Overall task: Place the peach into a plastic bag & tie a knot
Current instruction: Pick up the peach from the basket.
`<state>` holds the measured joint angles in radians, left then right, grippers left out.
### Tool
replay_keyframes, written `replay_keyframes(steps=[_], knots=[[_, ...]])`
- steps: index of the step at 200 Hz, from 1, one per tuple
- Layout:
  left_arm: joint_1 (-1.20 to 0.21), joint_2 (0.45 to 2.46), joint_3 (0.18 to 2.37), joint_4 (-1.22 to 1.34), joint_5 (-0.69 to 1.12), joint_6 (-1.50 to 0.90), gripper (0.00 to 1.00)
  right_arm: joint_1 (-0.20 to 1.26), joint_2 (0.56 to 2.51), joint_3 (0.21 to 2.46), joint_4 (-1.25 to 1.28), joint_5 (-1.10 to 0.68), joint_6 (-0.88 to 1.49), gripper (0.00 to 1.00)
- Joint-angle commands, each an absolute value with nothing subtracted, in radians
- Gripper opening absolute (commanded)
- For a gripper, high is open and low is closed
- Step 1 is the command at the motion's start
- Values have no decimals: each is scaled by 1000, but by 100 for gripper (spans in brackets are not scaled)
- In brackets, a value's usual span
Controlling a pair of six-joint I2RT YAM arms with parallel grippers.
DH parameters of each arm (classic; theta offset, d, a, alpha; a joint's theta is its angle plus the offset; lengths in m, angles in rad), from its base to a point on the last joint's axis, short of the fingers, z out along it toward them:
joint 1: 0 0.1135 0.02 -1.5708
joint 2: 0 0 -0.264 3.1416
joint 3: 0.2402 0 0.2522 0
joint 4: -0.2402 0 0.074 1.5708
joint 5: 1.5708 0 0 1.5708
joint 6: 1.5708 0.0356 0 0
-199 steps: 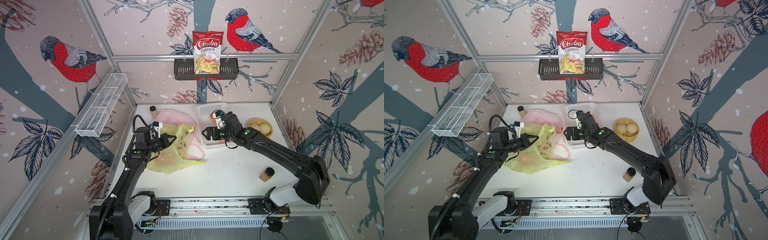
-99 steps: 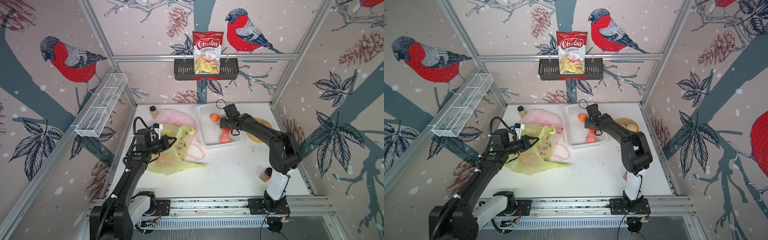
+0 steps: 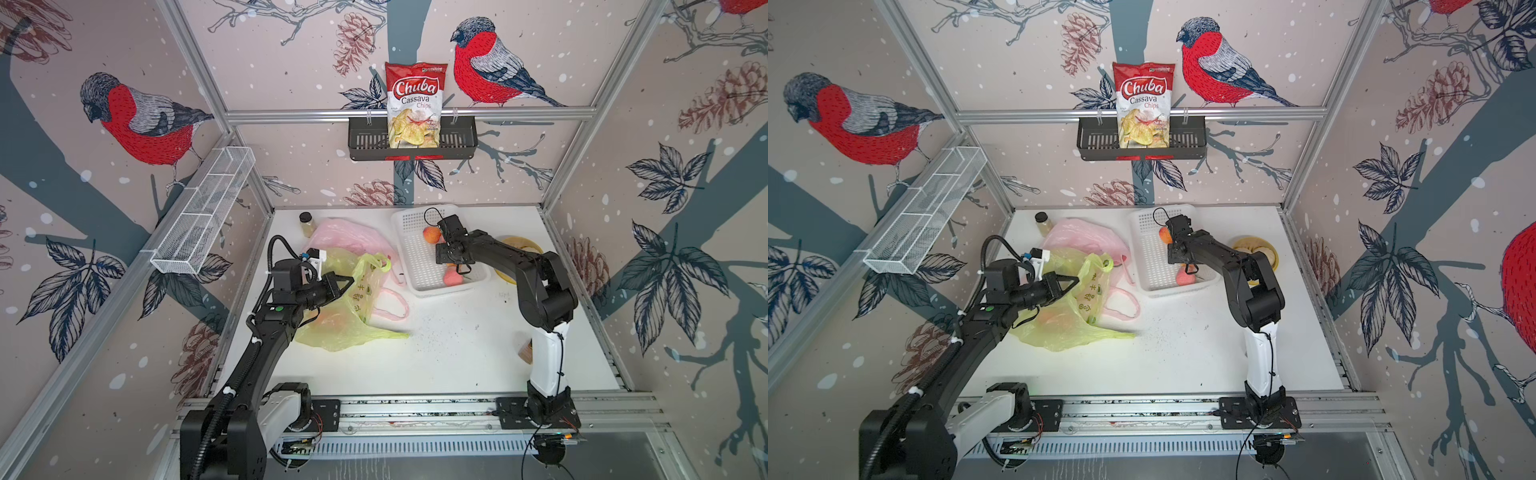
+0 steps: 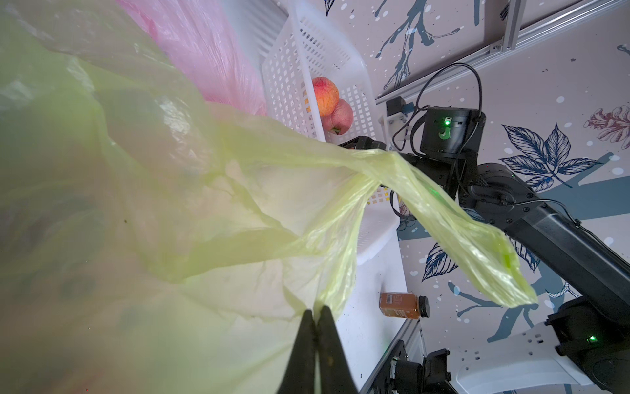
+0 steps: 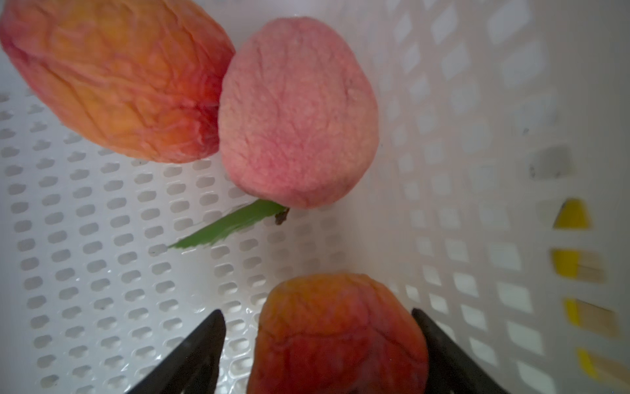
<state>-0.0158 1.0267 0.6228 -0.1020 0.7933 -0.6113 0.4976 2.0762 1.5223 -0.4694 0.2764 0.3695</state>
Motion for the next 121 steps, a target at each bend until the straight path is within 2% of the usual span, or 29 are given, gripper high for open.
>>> replay_keyframes(steps=[1,21,57,91,121], knots=[[-14,1023,620,-57,813,-614,0,499,2079,1512,-440,282,379,77],[-15,1023,621,-57,815,-613,0,499,2063,1495,-403,271,380,71],[-14,1028,622,-55,818,-613,0,515,1983,1447,-349,242,383,50],[-15,1028,631,-52,822,-619,0,577,1782,1328,-319,161,397,46],[-15,1022,648,-58,822,-620,0,710,1592,1215,-315,49,403,43]])
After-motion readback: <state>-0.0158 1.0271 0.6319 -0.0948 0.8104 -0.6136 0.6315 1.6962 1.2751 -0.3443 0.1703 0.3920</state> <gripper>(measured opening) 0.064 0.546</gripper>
